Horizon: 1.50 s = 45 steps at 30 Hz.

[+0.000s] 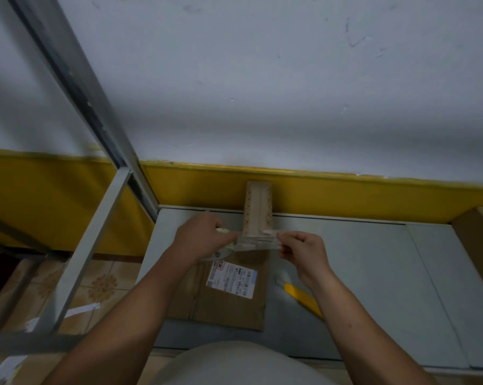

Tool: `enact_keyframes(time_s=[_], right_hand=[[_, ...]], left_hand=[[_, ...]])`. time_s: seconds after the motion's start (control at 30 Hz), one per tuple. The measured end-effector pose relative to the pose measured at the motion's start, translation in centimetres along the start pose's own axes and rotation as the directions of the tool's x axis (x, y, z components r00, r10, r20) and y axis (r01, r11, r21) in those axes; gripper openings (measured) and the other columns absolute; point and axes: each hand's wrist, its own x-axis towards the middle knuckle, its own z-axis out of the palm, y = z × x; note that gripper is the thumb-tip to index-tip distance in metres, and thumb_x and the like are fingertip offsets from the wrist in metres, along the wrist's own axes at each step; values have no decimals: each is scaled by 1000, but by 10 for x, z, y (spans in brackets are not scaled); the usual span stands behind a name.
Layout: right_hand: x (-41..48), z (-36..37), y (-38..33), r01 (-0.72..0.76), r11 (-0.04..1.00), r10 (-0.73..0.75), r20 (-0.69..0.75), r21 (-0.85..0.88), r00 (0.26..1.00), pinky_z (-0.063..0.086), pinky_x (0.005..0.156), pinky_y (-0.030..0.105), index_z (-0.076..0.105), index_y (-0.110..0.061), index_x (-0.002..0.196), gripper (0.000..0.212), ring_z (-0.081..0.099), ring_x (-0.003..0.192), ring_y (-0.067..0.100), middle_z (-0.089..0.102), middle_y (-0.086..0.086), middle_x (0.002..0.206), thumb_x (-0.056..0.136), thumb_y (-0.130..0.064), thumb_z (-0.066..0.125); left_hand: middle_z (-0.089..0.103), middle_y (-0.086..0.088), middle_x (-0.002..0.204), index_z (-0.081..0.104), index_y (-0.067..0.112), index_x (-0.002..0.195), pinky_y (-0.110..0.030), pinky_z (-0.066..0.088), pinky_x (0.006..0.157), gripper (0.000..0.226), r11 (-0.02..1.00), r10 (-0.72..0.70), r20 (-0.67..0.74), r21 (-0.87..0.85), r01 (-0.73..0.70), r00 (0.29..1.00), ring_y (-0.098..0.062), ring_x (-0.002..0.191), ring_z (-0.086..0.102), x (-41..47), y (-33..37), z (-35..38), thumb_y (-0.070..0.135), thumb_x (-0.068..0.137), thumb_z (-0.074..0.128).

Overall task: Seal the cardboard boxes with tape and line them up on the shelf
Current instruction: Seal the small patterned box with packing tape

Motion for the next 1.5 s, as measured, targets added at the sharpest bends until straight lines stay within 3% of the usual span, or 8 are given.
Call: enact_keyframes(time_s=[0.3, 0.9, 1.1, 1.23, 1.3, 1.37, 1.43, 1.5], right_hand=[[16, -4, 4, -38, 997, 40, -26, 62, 999, 60, 64, 31, 77, 4, 94, 9, 67, 66, 20, 71, 16, 72, 92, -5, 75], [35, -7, 34, -228, 973, 228, 9, 41, 974, 57, 61, 32, 72, 7, 104, 24, 68, 66, 20, 71, 12, 72, 89, -11, 79], [31, -9, 35, -230, 962, 233, 6, -149, 972, 52, 70, 33, 79, -14, 101, 28, 69, 90, 23, 79, 2, 92, 85, -37, 83], [32, -16, 28, -89, 932, 93, -5, -352, 996, 47, 59, 25, 82, -18, 91, 24, 67, 82, 16, 78, -3, 90, 87, -42, 80], [36, -18, 26, 30, 904, -23, 21, -426, 1000, 47, 59, 16, 82, -15, 90, 20, 70, 87, 17, 77, -2, 90, 91, -34, 78], [41, -21, 26, 101, 830, -86, 53, -549, 995, 52, 79, 19, 80, -12, 107, 28, 70, 108, 21, 77, 3, 109, 94, -37, 74], [41, -23, 24, 55, 725, -33, 45, -687, 998, 48, 103, 32, 62, -5, 139, 66, 58, 131, 26, 63, 10, 140, 94, -53, 68], [40, -32, 28, 0, 685, -9, -9, -728, 1000, 45, 104, 33, 53, -4, 147, 78, 56, 133, 29, 59, 12, 144, 94, -59, 64]], left_hand=[[40, 6, 45, 49, 25, 53, -30, 30, 53, 59, 998, -25, 135, -52, 32, 991, -13, 43, 42, 33, -11, -2, 81, 62, 67], [42, 6, 46, 48, 22, 54, -31, 33, 55, 66, 982, -11, 242, -178, 55, 970, -14, 47, 49, 41, -30, 26, 77, 65, 81], [54, 6, 69, 58, 19, 74, -31, 34, 57, 55, 985, 59, 237, -169, -18, 970, -12, 64, 55, 40, -33, 31, 70, 79, 79], [64, 11, 110, 64, 33, 112, -29, 50, 75, 40, 971, 123, 209, -230, -73, 970, -8, 99, 63, 35, -26, 33, 59, 85, 79], [63, 16, 120, 64, 38, 114, -31, 51, 89, 32, 961, 185, 203, -241, -134, 962, -5, 111, 60, 34, -21, 34, 55, 90, 76], [65, 18, 119, 67, 39, 106, -31, 50, 94, 14, 955, 226, 197, -237, -177, 954, -5, 113, 60, 36, -16, 36, 47, 96, 72], [67, 18, 115, 68, 40, 101, -33, 50, 96, 3, 955, 235, 195, -228, -189, 952, -6, 111, 62, 38, -13, 37, 40, 99, 70], [69, 17, 111, 70, 38, 99, -34, 51, 96, 2, 954, 240, 199, -230, -193, 950, -4, 107, 63, 39, -13, 37, 37, 100, 69]])
